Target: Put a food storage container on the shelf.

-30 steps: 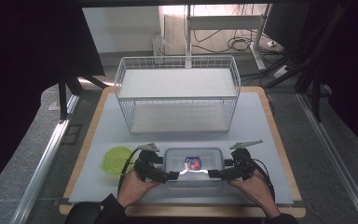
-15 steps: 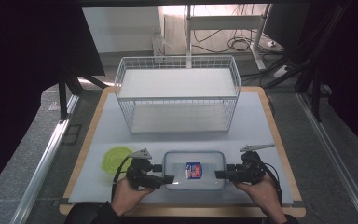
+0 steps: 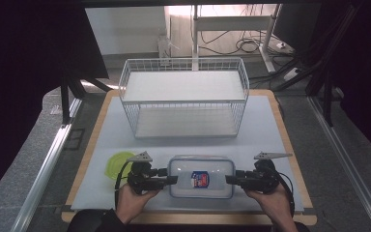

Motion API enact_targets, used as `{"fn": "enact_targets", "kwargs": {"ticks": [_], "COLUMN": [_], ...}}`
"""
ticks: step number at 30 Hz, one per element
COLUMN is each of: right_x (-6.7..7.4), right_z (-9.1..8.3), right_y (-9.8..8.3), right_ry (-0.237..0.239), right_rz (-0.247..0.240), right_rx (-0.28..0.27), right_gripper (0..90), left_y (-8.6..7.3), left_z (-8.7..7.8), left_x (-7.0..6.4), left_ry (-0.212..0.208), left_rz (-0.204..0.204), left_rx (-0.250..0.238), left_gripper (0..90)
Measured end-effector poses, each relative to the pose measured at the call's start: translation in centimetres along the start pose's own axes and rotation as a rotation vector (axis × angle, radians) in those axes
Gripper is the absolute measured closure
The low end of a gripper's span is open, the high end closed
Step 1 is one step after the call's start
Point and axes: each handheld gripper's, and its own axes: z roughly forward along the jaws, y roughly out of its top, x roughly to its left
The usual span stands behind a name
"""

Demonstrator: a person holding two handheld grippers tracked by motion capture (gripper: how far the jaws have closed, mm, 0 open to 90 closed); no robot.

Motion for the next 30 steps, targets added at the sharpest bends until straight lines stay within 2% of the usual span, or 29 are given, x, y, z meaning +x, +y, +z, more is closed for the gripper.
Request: {"fn": "enact_targets", "kwargs": {"ticks": [5, 11, 17, 18, 20, 22, 30], "right_x": [0.2, 0.6, 1.1, 1.2, 1.3, 1.4, 1.8], "right_z": [0.0, -0.6, -1.3, -1.4, -1.5, -1.5, -1.4], "right_y": [0.2, 1.3, 3.5, 4.6, 5.1, 6.6, 9.3], "right_ry": [-0.004, 0.006, 0.005, 0.01, 0.011, 0.021, 0.031], "right_rz": [-0.006, -0.03, -0.071, -0.081, -0.086, -0.096, -0.112], "right_rx": [-0.021, -0.051, -0.075, -0.086, -0.088, -0.104, -0.123], "right_gripper": [53.7, 53.8, 53.8, 53.8, 53.8, 53.8, 53.7], "left_y": [0.2, 1.8, 4.2, 4.9, 5.4, 6.7, 8.8], "left_z": [-0.3, -1.2, -2.5, -3.0, -3.3, -4.1, -5.5], "left_x": [0.2, 0.0, -0.3, -0.4, -0.4, -0.3, -0.1], "left_ry": [-0.015, -0.013, 0.007, 0.011, 0.017, 0.031, 0.048], "left_rz": [-0.008, 0.017, 0.051, 0.056, 0.065, 0.081, 0.091], "left_rx": [-0.015, -0.033, -0.058, -0.067, -0.071, -0.091, -0.105], "left_gripper": [49.8, 50.3, 50.5, 50.6, 50.5, 50.6, 50.6]}}
